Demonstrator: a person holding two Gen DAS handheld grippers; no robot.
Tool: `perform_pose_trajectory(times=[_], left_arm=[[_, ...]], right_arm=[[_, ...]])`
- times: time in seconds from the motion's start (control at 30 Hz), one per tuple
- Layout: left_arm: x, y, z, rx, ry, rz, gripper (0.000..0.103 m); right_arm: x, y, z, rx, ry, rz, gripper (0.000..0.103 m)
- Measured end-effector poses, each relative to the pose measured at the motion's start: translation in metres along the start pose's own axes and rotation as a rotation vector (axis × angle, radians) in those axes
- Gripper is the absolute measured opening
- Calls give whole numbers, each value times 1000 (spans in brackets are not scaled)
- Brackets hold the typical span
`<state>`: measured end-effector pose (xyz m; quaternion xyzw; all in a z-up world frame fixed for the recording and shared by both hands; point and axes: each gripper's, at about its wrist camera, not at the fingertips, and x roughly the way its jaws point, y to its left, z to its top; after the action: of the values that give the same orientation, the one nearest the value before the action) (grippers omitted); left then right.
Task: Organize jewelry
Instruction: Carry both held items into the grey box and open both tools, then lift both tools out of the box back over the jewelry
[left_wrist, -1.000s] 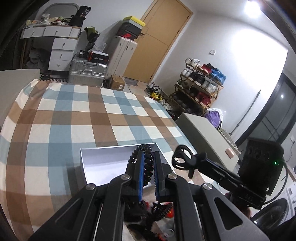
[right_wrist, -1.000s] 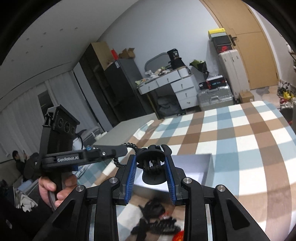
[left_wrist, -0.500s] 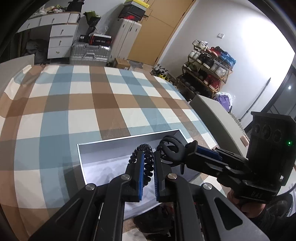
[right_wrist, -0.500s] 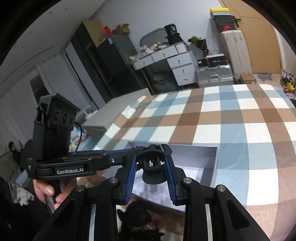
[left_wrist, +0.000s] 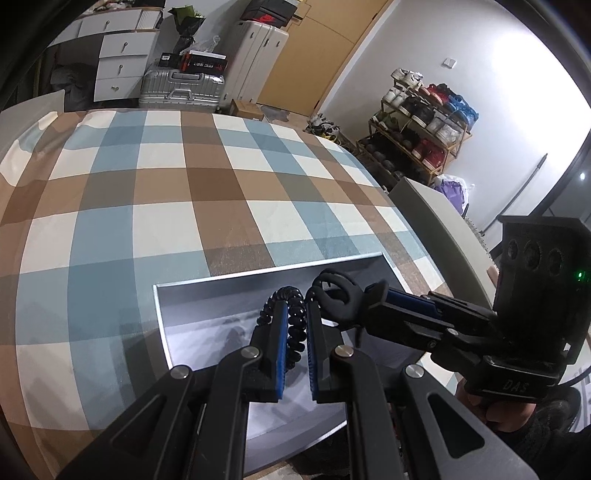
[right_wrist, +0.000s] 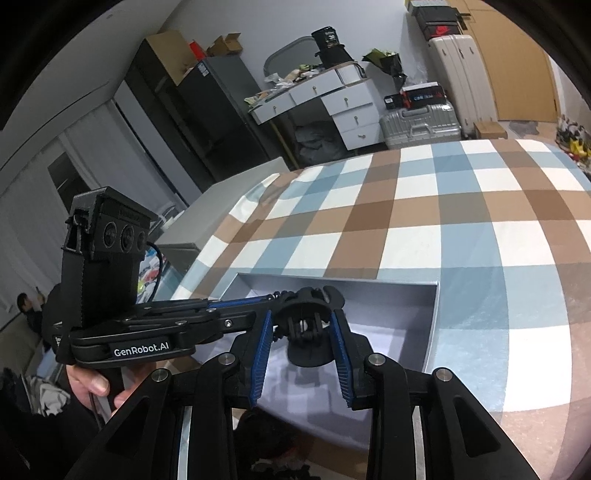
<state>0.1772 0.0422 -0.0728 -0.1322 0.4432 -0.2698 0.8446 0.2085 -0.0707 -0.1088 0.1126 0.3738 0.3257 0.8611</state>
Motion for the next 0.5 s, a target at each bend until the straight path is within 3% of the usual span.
perform_pose_trajectory(times=[0.1, 0.2, 0.37, 0.5], left_arm=[[-2, 3, 3, -10, -3, 9, 10], [-10, 5, 3, -26, -28, 10, 55], [-28, 5, 3, -42, -81, 25, 57], [-39, -2, 0, -35, -106, 47, 60]], right_arm=[[-1, 0, 2, 9, -5, 3, 39], [-8, 3, 2, 7, -30, -1, 54], [-27, 7, 2, 9, -82, -4, 59], [-46, 12, 0, 3, -131, -25, 70]])
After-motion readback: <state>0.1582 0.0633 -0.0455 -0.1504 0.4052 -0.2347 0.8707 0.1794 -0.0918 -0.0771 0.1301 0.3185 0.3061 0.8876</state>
